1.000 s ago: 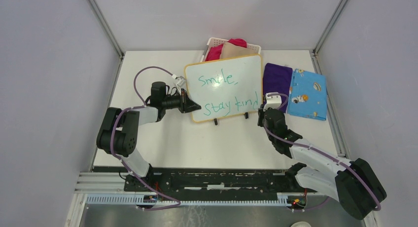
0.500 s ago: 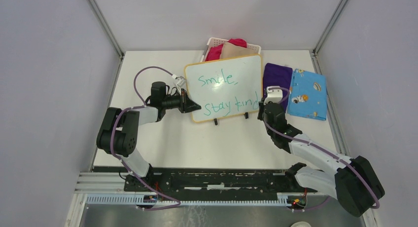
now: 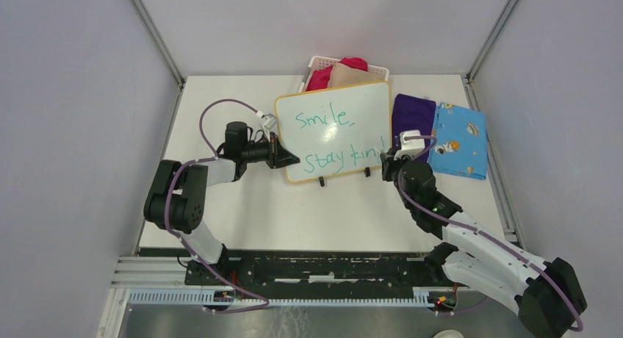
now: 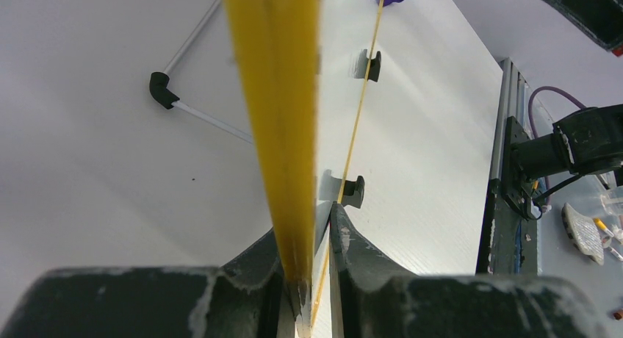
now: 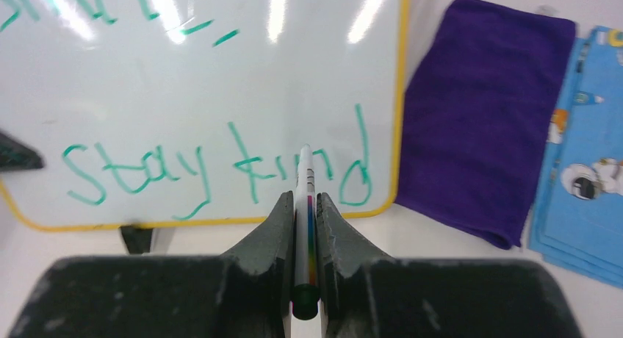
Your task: Write a sentence on the whiteboard
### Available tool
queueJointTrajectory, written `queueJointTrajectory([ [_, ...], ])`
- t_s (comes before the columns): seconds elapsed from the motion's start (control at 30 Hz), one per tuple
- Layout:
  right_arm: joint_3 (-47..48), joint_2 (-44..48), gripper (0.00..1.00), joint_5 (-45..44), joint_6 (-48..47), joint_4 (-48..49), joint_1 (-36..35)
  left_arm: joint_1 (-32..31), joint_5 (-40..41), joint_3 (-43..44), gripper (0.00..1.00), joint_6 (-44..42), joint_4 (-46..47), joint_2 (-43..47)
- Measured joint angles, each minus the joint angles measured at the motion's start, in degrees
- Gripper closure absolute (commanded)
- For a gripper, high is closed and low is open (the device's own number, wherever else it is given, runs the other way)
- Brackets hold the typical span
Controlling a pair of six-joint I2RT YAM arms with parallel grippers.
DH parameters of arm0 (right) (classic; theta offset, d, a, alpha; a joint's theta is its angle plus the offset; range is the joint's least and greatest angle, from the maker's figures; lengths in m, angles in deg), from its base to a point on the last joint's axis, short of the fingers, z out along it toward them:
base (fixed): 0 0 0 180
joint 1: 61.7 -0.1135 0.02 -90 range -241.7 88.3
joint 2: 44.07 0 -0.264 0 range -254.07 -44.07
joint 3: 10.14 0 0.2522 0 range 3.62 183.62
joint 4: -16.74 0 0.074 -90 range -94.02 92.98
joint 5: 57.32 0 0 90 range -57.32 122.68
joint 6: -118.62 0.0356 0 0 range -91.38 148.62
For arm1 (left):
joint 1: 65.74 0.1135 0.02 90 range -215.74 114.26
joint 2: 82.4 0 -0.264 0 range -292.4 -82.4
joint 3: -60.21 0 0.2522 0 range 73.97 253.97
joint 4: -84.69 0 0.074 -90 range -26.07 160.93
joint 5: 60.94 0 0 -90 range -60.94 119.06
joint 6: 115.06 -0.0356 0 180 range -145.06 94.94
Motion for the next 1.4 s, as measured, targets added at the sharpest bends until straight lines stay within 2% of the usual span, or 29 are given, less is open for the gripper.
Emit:
queueJointTrajectory([
  [0.17,1.4,-2.6,1.0,1.4,-2.9,0.1,-6.1,0.0,0.0,0.1,0.98,0.0,-0.1,0.0],
  [0.3,3.8,-6.3,1.0,1.8,-4.1,1.4,-7.9,0.0,0.0,0.1,0.98,0.0,-0.2,0.0],
  [0.6,4.6,-10.2,1.0,0.5,-4.2,3.7,-8.0,0.0,0.0,0.2,0.98,0.0,-0.4,0.0],
  [0.97,4.6,-10.6,1.0,0.8,-2.7,5.2,-3.5,0.0,0.0,0.2,0.98,0.0,-0.4,0.0],
  [1.4,4.6,-11.0,1.0,3.4,-2.4,7.0,-3.4,0.0,0.0,0.2,0.98,0.0,-0.4,0.0],
])
